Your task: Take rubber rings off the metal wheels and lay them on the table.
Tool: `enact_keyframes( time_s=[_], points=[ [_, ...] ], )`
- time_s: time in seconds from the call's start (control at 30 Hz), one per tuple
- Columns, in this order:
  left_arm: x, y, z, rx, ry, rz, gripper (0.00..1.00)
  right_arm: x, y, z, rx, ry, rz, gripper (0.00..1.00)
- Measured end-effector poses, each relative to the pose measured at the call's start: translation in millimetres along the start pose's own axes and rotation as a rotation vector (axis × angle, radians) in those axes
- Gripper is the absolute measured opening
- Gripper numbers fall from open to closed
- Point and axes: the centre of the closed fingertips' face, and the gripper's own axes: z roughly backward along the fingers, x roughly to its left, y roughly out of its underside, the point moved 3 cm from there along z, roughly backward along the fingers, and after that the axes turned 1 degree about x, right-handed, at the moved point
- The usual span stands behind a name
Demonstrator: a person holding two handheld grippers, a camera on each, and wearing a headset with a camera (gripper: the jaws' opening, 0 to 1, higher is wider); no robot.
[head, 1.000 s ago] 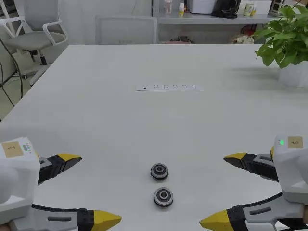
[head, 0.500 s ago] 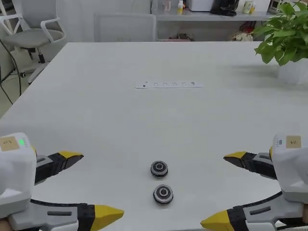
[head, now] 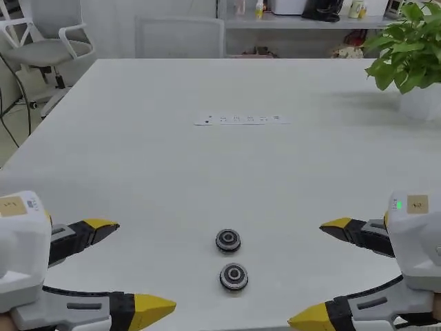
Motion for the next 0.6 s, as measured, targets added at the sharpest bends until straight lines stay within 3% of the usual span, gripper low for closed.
enact_keyframes(
  time_s=[0.6],
  points=[
    [0.5, -0.2, -4.6, 0.020, 0.004, -0.049, 0.87, -5.5, -2.2, -0.5, -0.010, 0.001, -0.002, 0.94]
  ],
)
